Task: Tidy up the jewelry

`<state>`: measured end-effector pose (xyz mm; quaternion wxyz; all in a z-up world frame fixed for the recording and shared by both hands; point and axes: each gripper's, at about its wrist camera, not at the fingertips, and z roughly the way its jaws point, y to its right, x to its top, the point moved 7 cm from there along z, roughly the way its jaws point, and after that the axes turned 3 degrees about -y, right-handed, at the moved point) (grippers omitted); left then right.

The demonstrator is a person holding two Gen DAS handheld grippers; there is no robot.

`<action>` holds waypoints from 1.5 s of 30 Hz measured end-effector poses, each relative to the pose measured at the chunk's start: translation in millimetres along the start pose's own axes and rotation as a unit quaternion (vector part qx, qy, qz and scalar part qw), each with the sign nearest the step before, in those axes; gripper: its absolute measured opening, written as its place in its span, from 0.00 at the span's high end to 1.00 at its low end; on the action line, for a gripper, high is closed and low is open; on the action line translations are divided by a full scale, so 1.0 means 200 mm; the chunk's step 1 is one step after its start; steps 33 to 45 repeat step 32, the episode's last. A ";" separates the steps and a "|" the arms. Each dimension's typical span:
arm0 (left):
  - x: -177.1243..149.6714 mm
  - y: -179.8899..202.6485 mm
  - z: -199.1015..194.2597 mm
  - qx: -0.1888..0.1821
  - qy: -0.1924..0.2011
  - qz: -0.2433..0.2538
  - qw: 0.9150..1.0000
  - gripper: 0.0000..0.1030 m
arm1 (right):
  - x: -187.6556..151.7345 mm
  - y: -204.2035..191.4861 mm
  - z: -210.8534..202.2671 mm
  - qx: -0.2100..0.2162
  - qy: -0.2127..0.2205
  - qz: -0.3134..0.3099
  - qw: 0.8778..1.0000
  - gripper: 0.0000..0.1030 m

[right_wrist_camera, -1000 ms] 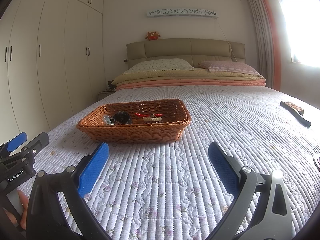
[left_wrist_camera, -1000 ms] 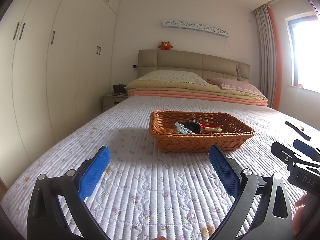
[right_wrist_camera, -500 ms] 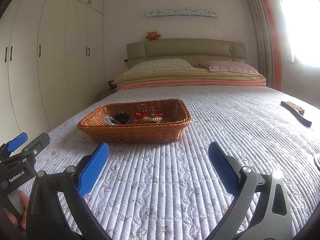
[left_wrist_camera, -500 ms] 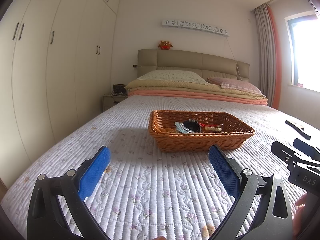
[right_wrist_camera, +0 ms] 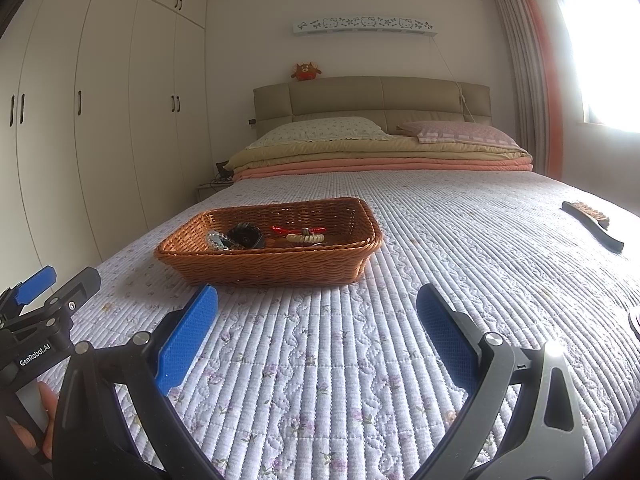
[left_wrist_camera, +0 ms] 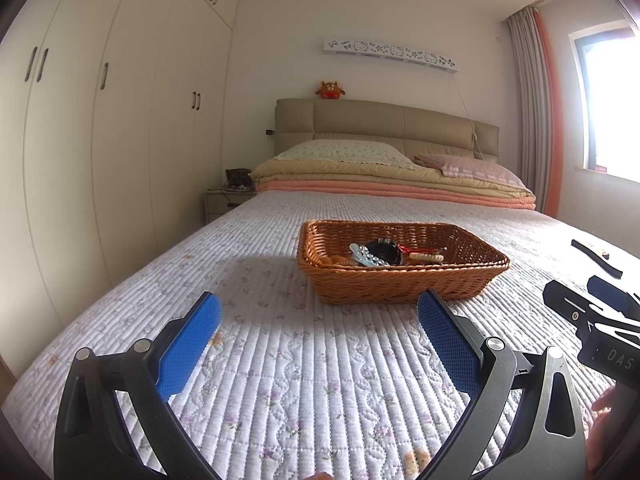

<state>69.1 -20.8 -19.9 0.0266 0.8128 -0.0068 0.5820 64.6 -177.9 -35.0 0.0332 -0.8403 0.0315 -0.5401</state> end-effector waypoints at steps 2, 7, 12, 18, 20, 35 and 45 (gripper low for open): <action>0.00 0.00 0.00 0.000 0.000 0.000 1.000 0.07 | 0.00 0.00 0.00 0.000 0.000 0.000 1.000 0.08; 0.00 0.00 0.00 0.000 -0.001 0.000 1.000 0.07 | 0.00 -0.01 0.00 0.001 -0.001 0.001 1.000 0.08; 0.00 0.00 0.00 0.000 -0.001 0.001 1.000 0.07 | 0.00 -0.01 0.01 0.002 -0.001 0.001 1.000 0.08; -0.01 0.00 0.00 0.000 -0.003 0.003 1.000 0.07 | 0.00 -0.01 0.01 0.001 -0.001 0.002 1.000 0.08; -0.02 -0.01 -0.01 -0.001 0.000 0.005 1.000 0.07 | 0.00 -0.01 0.01 0.001 -0.001 0.002 1.000 0.07; 0.00 -0.04 0.02 0.000 -0.006 -0.004 1.000 0.07 | 0.00 -0.01 0.01 0.001 -0.001 0.002 1.000 0.08; 0.00 -0.04 0.02 0.000 -0.006 -0.004 1.000 0.07 | 0.00 -0.01 0.01 0.001 -0.001 0.002 1.000 0.08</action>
